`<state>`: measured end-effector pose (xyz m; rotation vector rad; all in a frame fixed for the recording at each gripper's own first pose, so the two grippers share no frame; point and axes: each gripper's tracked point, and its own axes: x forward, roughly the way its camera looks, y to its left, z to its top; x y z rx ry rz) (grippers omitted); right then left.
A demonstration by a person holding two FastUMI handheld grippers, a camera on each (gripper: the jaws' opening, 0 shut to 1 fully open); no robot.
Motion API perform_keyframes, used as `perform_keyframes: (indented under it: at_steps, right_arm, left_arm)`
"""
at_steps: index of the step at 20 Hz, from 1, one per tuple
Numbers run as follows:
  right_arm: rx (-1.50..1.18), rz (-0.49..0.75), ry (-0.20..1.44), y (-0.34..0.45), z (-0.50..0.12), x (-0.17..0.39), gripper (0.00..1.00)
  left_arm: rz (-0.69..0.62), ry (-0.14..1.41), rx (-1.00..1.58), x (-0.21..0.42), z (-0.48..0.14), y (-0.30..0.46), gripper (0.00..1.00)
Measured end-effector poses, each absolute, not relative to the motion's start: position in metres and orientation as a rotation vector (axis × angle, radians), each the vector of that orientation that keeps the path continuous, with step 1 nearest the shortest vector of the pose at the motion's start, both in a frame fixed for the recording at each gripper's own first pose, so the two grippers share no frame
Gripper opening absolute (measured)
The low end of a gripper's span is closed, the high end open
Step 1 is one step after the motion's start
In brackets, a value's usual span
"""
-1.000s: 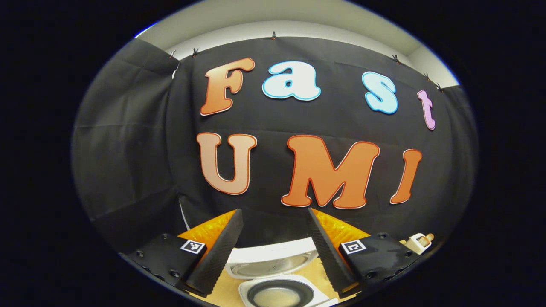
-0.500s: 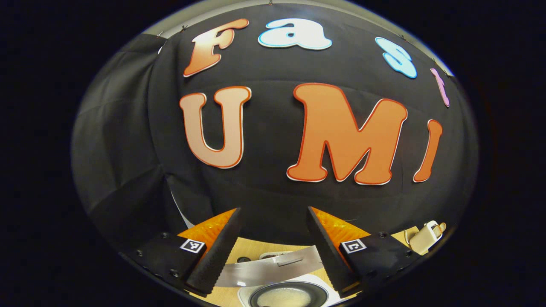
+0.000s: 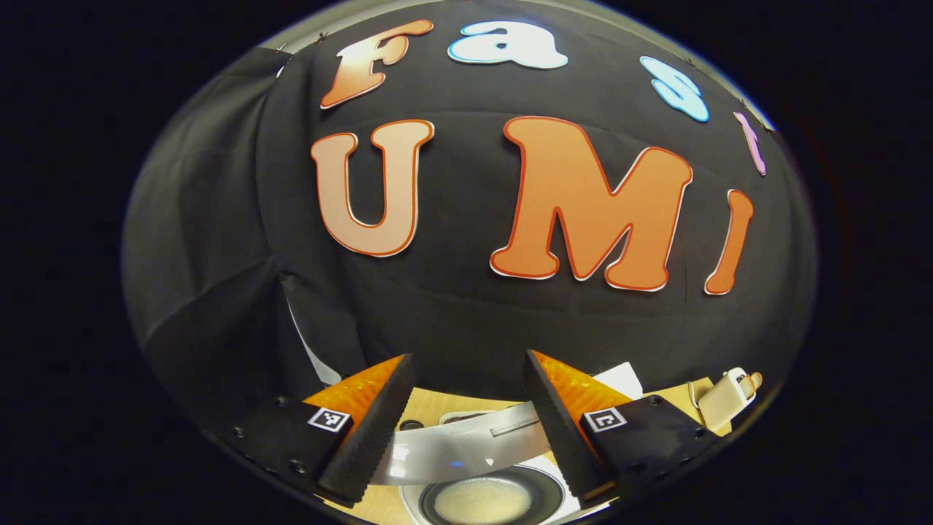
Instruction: Close the left gripper, press the button to open the rice cooker; take a wooden spoon from the chopstick holder with the right hand, scoop a spoonful of rice and pour it into the rice cooker, then put the wooden spoon back into the chopstick holder.
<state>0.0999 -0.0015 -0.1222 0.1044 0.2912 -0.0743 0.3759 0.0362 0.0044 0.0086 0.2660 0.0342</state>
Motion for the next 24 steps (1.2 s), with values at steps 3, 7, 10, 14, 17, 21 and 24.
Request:
perform_keyframes:
  at_steps: [3, 7, 10, 14, 17, 21, 24]
  right_arm:
    - [0.102, -0.054, 0.288, -0.001, -0.121, 0.097, 0.95]
    - [0.119, -0.024, 0.293, 0.001, -0.124, 0.089, 0.95]
    - [0.117, 0.003, 0.307, 0.003, -0.129, 0.082, 0.95]
    - [0.067, 0.011, 0.302, -0.007, -0.128, 0.074, 0.95]
    - [0.064, 0.034, 0.305, -0.009, -0.127, 0.067, 0.95]
    - [0.064, 0.042, 0.329, -0.017, -0.138, 0.056, 0.95]
    - [0.050, 0.040, 0.354, -0.024, -0.149, 0.049, 0.95]
  left_arm:
    - [0.015, 0.274, 0.004, 0.355, -0.003, 0.027, 1.00]
    - [0.006, 0.288, -0.010, 0.320, -0.019, 0.015, 1.00]
    - [0.000, 0.308, -0.024, 0.292, -0.044, -0.001, 1.00]
    - [-0.012, 0.375, -0.038, 0.254, -0.097, -0.023, 1.00]
    - [0.039, 0.378, -0.060, 0.232, -0.129, -0.027, 1.00]
    - [0.091, 0.340, 0.011, 0.215, -0.158, -0.028, 1.00]
    - [0.115, 0.353, 0.030, 0.209, -0.180, -0.032, 1.00]
